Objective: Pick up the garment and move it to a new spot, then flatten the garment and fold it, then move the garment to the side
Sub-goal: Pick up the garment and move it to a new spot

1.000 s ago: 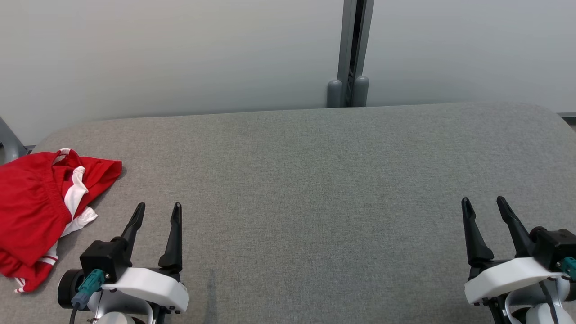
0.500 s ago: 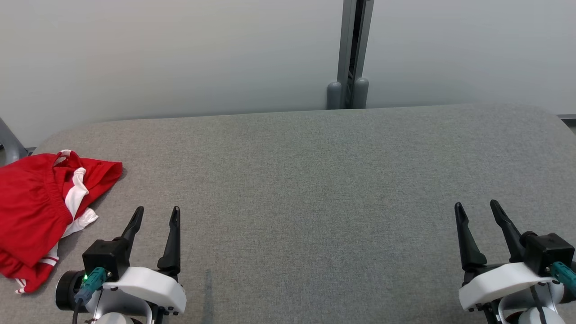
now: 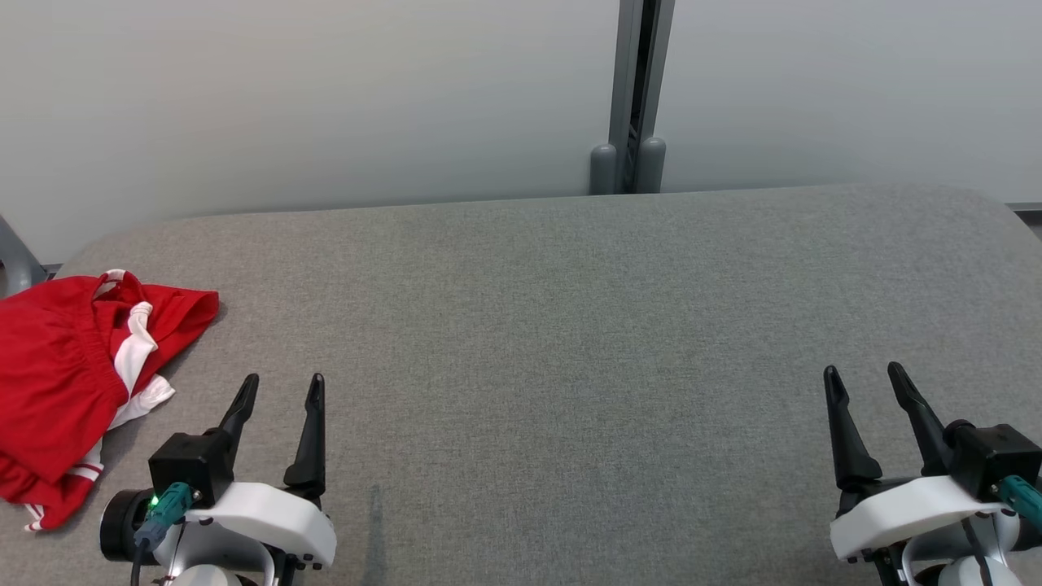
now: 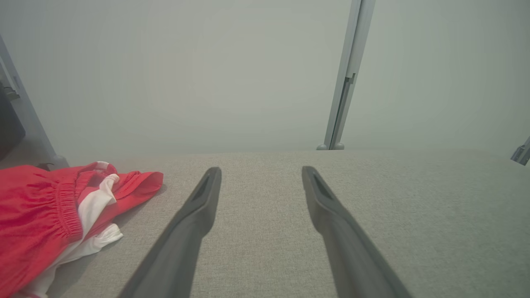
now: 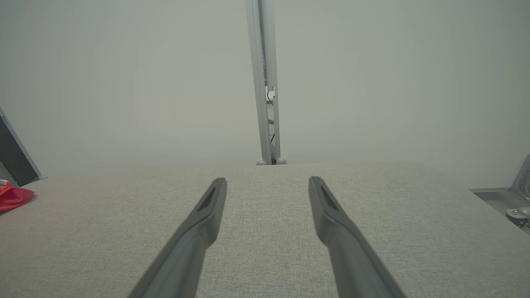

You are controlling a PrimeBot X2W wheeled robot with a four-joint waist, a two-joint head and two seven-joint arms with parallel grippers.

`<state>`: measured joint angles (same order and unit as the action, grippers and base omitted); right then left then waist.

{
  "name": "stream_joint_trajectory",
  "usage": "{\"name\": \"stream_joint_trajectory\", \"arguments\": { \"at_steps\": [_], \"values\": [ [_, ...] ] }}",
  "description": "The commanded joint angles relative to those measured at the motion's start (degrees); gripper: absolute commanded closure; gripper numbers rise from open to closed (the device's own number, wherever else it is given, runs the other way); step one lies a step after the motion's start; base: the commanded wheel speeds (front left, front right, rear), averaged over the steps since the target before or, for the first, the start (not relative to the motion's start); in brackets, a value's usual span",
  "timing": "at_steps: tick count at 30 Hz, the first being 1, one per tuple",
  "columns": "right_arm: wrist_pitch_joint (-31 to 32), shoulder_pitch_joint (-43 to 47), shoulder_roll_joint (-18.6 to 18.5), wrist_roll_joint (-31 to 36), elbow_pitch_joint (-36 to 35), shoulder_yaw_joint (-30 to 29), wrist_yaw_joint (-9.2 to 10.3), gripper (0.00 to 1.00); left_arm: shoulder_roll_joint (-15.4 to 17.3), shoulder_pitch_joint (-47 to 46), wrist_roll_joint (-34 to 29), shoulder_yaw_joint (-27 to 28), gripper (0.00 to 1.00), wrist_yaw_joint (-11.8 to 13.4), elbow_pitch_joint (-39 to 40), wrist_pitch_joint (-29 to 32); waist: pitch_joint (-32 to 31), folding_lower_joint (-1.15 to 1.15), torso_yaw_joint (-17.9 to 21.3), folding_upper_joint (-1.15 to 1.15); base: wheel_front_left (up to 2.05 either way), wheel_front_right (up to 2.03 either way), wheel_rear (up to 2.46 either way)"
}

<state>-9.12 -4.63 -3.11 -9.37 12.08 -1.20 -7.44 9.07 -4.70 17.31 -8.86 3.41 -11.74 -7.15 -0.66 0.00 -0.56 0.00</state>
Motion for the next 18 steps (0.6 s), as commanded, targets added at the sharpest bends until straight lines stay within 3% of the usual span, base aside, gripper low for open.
{"name": "stream_joint_trajectory", "arguments": {
  "at_steps": [1,18],
  "values": [
    [-0.2,0.5,-0.1,-0.1,0.1,-0.1,-0.08,0.00,0.3,-0.8,0.4,0.0,0.00,-0.1,-0.1,-0.3,0.0,0.00,0.1,0.00,0.00,0.00,0.00],
    [0.1,0.3,0.1,-0.7,-0.2,-0.5,-0.08,0.00,0.5,-1.7,1.2,-0.5,0.00,0.5,-0.8,-0.6,0.5,0.00,-1.0,0.00,0.00,0.00,0.00]
  ]
}}
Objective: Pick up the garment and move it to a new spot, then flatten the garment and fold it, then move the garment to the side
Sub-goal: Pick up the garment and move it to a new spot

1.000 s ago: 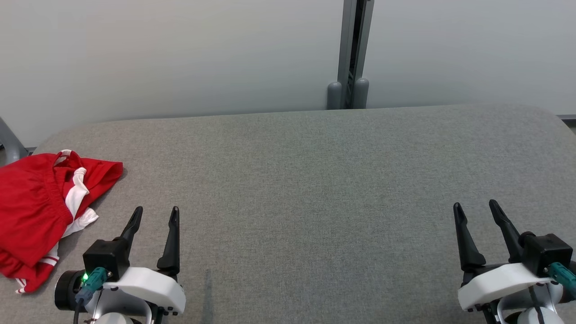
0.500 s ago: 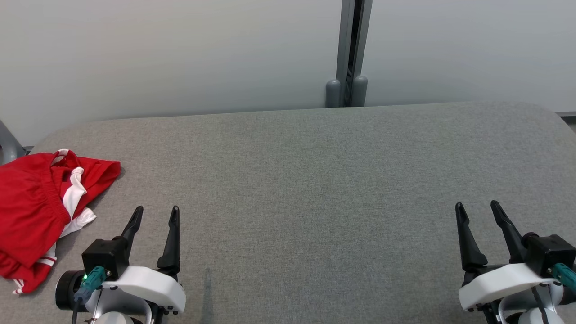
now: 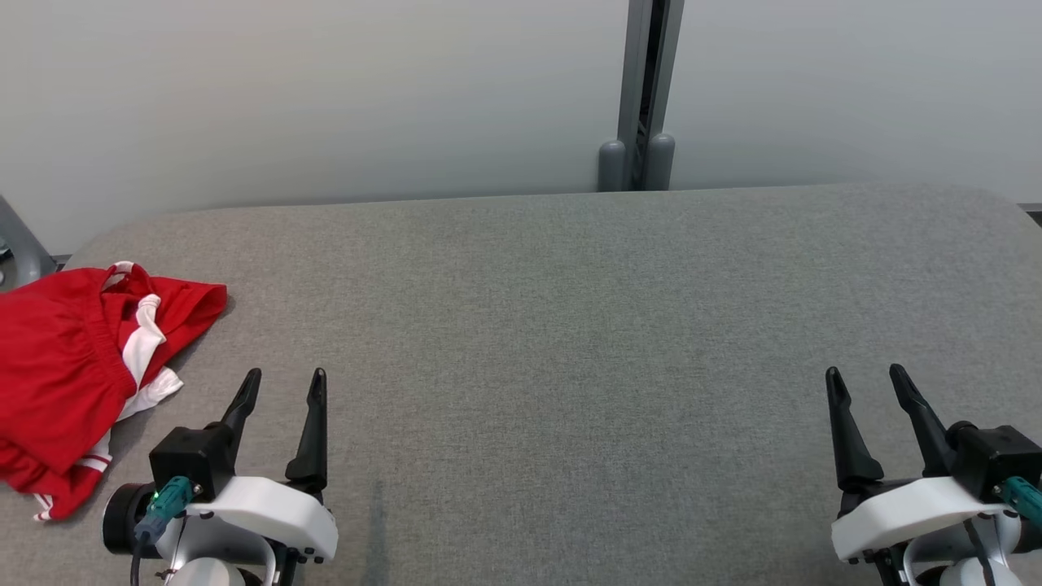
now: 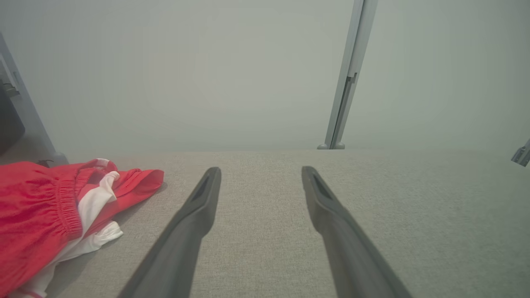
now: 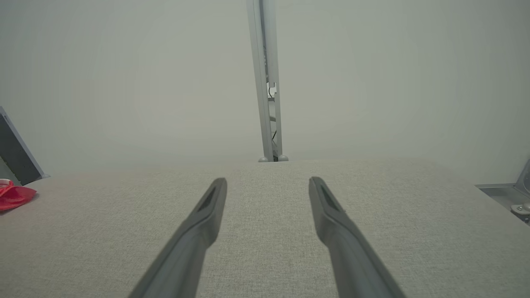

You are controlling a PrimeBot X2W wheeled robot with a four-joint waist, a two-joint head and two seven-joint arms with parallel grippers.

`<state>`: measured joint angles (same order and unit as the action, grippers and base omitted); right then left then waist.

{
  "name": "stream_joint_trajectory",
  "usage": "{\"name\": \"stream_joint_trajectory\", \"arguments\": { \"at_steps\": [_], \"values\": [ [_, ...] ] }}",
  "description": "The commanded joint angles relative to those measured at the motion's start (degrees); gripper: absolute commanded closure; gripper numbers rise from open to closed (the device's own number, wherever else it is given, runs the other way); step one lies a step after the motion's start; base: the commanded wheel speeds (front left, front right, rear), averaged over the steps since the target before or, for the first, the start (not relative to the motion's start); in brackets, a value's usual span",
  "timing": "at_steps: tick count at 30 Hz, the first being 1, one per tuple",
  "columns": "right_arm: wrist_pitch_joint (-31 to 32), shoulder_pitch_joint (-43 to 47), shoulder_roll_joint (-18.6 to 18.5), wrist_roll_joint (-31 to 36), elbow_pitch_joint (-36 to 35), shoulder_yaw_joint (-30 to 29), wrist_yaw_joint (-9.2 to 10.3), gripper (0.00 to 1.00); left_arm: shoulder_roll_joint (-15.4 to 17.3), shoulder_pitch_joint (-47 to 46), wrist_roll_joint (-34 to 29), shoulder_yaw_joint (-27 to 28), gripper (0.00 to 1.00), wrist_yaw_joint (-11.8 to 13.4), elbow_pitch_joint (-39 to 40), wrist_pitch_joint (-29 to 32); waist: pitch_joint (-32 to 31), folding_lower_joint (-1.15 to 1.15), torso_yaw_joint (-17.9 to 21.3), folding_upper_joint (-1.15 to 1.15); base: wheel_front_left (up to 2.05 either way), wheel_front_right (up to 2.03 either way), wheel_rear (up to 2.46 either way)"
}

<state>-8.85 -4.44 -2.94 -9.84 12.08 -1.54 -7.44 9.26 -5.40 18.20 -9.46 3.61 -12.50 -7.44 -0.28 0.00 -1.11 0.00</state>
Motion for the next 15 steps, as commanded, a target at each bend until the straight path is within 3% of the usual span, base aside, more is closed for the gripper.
{"name": "stream_joint_trajectory", "arguments": {
  "at_steps": [1,15],
  "values": [
    [-0.1,0.2,-0.1,-0.2,-0.3,-0.2,-0.08,0.00,0.2,-1.2,0.5,0.2,0.00,0.3,-0.1,-0.3,0.2,0.00,-0.9,0.00,0.00,0.00,0.00],
    [0.9,-1.0,-0.1,-0.7,-3.5,2.3,-0.08,0.00,0.1,-2.9,2.8,2.0,0.00,0.5,-1.6,-2.9,1.7,0.00,-13.8,0.00,0.00,0.00,0.00]
  ]
}}
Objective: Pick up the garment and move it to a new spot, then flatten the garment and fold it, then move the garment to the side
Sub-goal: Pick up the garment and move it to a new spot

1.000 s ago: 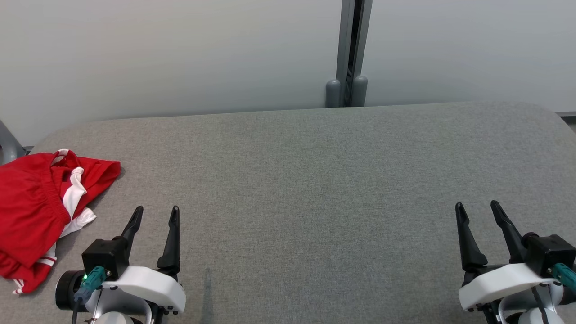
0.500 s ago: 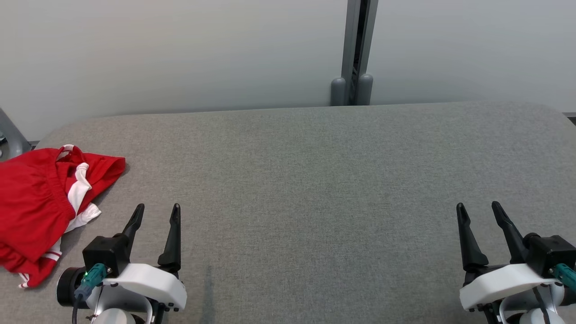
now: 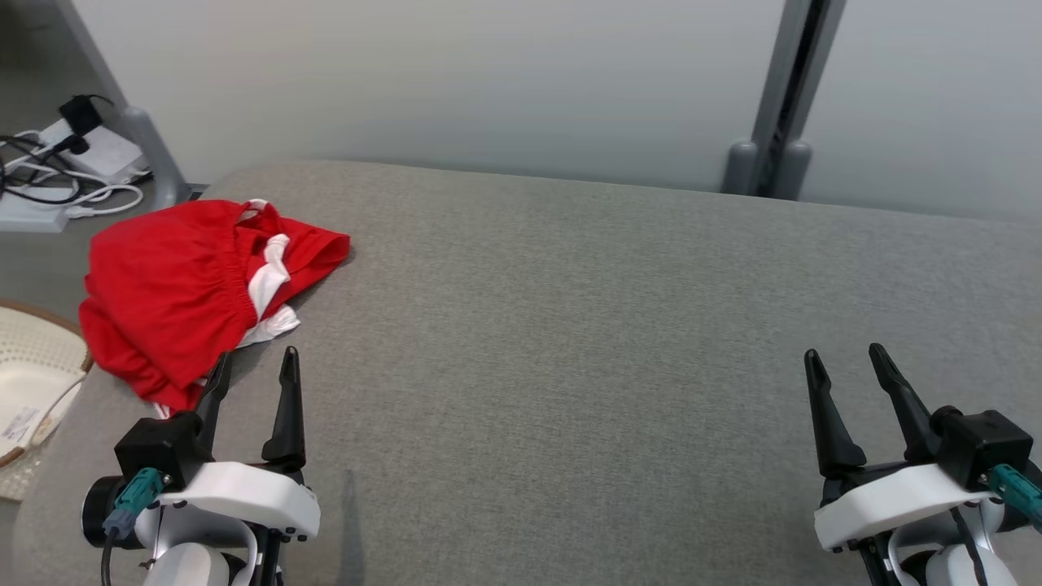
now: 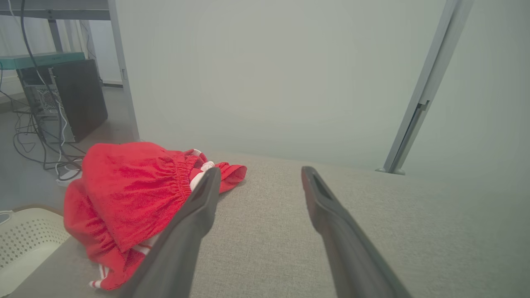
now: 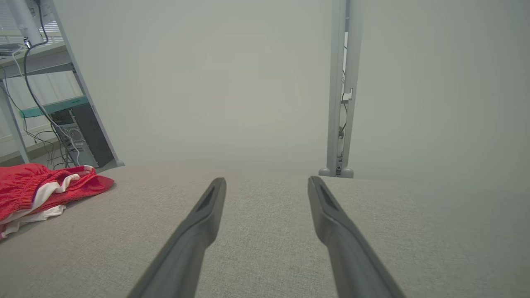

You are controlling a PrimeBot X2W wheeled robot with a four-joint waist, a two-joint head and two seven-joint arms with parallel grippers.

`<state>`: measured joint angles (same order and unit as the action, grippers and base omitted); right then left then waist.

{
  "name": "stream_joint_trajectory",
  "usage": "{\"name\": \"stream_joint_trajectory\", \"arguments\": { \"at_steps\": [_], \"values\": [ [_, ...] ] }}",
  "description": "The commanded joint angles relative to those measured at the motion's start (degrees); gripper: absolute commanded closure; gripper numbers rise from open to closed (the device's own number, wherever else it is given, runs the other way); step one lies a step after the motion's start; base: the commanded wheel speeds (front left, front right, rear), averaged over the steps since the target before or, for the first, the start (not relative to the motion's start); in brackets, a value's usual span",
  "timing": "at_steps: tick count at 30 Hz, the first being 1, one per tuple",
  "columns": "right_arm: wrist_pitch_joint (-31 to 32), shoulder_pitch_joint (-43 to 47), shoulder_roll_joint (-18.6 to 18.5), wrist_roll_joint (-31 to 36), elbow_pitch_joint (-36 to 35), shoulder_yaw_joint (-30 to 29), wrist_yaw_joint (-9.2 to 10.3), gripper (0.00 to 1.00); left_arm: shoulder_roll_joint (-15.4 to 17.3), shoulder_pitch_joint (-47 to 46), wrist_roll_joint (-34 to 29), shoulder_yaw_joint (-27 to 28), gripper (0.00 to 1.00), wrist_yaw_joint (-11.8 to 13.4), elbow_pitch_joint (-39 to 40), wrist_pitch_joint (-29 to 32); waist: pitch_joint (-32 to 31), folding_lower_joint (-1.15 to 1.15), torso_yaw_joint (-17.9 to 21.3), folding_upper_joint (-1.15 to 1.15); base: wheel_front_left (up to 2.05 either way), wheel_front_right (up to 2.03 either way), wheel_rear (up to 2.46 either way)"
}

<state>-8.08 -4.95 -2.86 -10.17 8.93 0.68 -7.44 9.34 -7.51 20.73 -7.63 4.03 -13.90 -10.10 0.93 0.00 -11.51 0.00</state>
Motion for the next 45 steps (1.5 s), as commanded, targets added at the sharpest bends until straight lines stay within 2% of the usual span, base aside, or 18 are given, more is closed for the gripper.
{"name": "stream_joint_trajectory", "arguments": {
  "at_steps": [1,5,11,19,35,39,45],
  "values": [
    [0.3,-0.6,-0.2,-0.3,-0.4,0.6,-0.08,0.00,0.1,-0.8,0.4,0.4,0.00,0.2,-0.3,-0.5,0.6,0.00,-4.4,0.00,0.00,0.00,0.00],
    [0.4,-0.8,-0.2,-0.5,-1.1,1.3,-0.08,0.00,0.2,-0.9,0.8,0.6,0.00,0.4,-0.7,-0.9,0.8,0.00,-8.7,0.00,0.00,0.00,0.00],
    [0.8,-1.1,-0.2,-0.8,-1.7,2.4,-0.08,0.00,0.2,-1.0,1.1,0.9,0.00,0.5,-1.2,-1.5,1.1,0.00,-13.0,0.00,0.00,0.00,0.00],
    [1.5,-1.6,-0.2,-1.0,-2.0,3.2,-0.05,0.00,0.0,-1.1,1.8,1.0,0.00,0.5,-1.8,-2.4,1.5,0.00,-16.8,0.00,0.00,0.00,0.00],
    [2.3,-2.3,-0.2,-1.2,-2.6,3.6,-0.05,0.00,0.2,-3.1,2.6,1.4,0.00,1.1,-1.8,-3.0,2.8,0.00,-16.1,0.00,0.00,0.00,0.00],
    [2.8,-3.3,-0.3,-0.7,-3.4,3.7,-0.05,0.00,0.9,-6.7,2.7,1.8,0.00,0.9,-0.9,-2.8,4.8,0.00,-14.6,0.00,0.00,0.00,0.00],
    [4.0,-5.8,-0.6,-0.1,-5.1,4.0,-0.05,0.00,2.5,-15.4,3.2,2.4,0.00,0.4,-2.1,-0.2,10.1,0.00,-10.4,0.00,0.00,0.00,0.00]
  ]
}}
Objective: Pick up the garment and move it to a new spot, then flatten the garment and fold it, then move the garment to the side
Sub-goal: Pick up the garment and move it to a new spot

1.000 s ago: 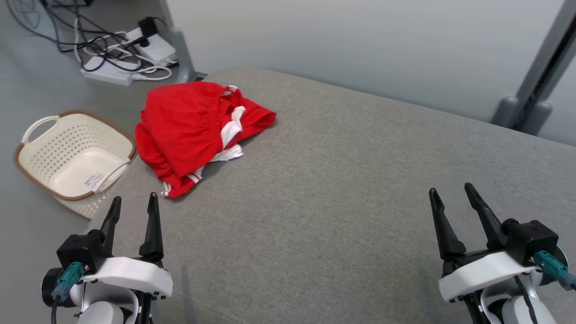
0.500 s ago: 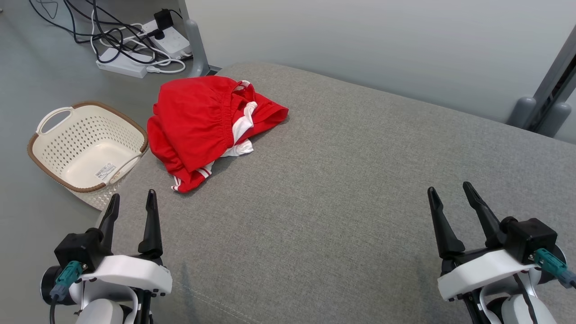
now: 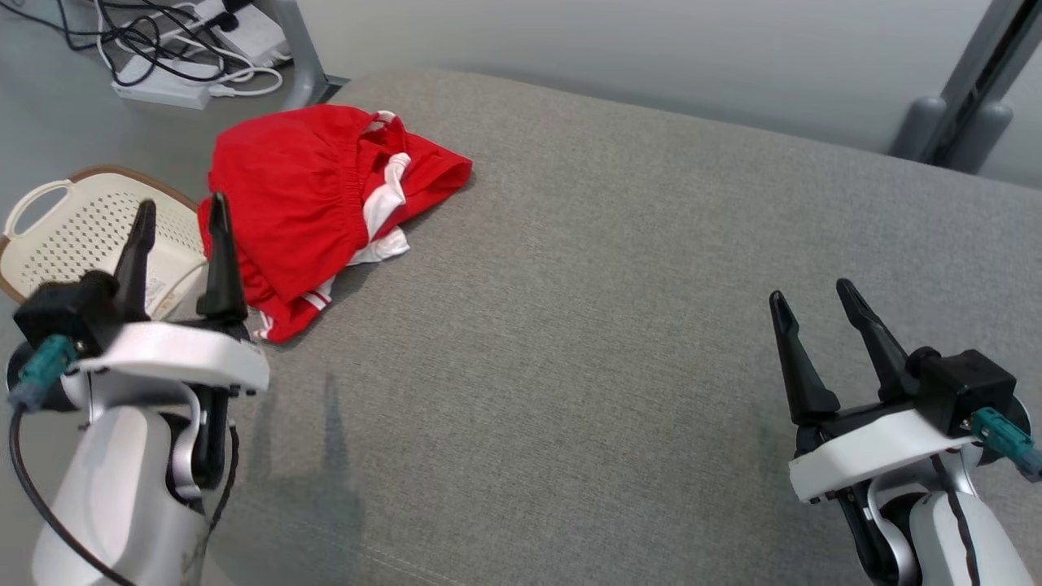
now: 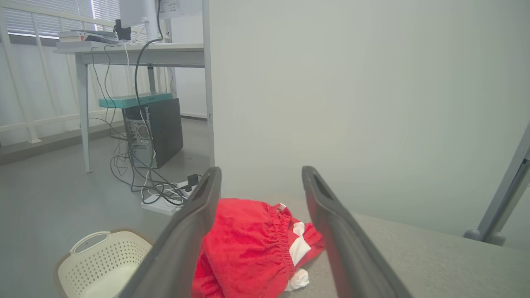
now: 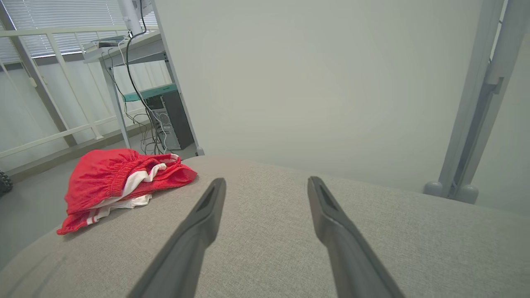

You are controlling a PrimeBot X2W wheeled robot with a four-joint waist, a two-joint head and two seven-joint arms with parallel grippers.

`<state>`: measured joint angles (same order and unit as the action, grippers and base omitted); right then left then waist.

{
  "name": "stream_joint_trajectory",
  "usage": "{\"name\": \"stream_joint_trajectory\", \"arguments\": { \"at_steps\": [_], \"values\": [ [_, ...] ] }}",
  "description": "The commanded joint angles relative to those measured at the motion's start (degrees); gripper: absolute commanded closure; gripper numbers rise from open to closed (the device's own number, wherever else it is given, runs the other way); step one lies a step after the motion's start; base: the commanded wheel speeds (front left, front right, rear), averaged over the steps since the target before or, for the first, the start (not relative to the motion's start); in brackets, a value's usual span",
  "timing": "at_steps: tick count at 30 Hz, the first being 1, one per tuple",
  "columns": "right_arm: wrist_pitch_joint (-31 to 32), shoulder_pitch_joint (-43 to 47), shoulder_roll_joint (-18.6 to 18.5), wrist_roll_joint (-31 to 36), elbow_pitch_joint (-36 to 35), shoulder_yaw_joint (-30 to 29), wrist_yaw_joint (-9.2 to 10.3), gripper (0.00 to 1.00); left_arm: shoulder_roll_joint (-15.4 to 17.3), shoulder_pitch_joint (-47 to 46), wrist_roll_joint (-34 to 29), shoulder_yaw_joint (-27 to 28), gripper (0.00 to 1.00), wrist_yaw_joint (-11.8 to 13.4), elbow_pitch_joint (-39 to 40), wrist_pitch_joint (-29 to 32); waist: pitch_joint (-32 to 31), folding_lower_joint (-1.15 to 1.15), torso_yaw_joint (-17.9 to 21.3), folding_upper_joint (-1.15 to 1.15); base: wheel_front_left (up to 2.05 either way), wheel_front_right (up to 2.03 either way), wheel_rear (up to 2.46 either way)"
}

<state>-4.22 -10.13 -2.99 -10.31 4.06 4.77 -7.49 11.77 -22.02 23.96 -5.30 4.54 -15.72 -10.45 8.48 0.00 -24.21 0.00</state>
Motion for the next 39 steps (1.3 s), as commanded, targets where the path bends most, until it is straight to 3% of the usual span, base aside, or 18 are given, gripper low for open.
{"name": "stream_joint_trajectory", "arguments": {
  "at_steps": [1,5,12,20,28,29,30,31,39],
  "values": [
    [0.3,-1.2,-0.7,0.4,-0.5,-0.3,-0.01,0.00,0.1,-2.4,0.4,0.1,0.00,-0.4,-0.9,0.7,3.8,0.00,3.0,0.00,0.00,0.00,0.00],
    [0.9,-2.4,-1.1,1.2,-1.2,-0.8,-0.01,0.00,0.5,-6.9,1.6,0.2,0.00,-1.4,-4.7,2.5,6.8,0.00,4.9,0.00,0.00,0.00,0.00],
    [1.6,-5.1,-1.2,2.5,-2.7,-1.0,-0.01,0.00,1.6,-15.8,3.6,-0.3,0.00,-4.4,-19.6,6.8,12.8,0.00,8.4,0.00,0.00,0.00,0.00],
    [1.3,-7.1,-1.3,2.9,-2.5,-0.7,-0.01,0.00,1.8,-23.0,5.5,0.1,0.00,-6.0,-36.5,9.0,16.3,0.00,9.4,0.00,0.00,0.00,0.00],
    [1.4,-8.1,-1.5,3.0,-2.3,-0.4,-0.01,0.00,2.9,-27.6,5.3,-0.8,0.01,-6.9,-47.6,10.1,17.4,0.00,9.9,0.00,0.00,0.00,0.00],
    [1.3,-8.2,-1.5,2.9,-2.2,-0.3,-0.01,0.00,3.2,-28.0,5.1,-0.9,0.48,-6.9,-48.5,9.8,17.5,0.00,10.0,0.00,0.00,0.00,0.00],
    [1.3,-8.3,-1.5,2.7,-2.1,-0.3,-0.01,0.00,3.5,-28.3,4.8,-1.2,0.86,-6.9,-49.3,9.5,17.5,0.00,10.2,0.00,0.00,0.00,0.00],
    [1.2,-8.4,-1.5,2.6,-2.1,-0.3,-0.01,0.00,3.6,-28.5,4.7,-1.4,1.00,-6.8,-50.1,9.3,17.5,0.00,10.3,0.00,0.00,0.00,0.00],
    [0.4,-7.7,-1.3,2.2,-1.4,-1.4,-0.01,0.00,5.2,-29.3,5.8,-0.3,1.00,-7.7,-52.6,1.9,16.1,0.00,10.8,0.00,0.00,0.00,0.00]
  ]
}}
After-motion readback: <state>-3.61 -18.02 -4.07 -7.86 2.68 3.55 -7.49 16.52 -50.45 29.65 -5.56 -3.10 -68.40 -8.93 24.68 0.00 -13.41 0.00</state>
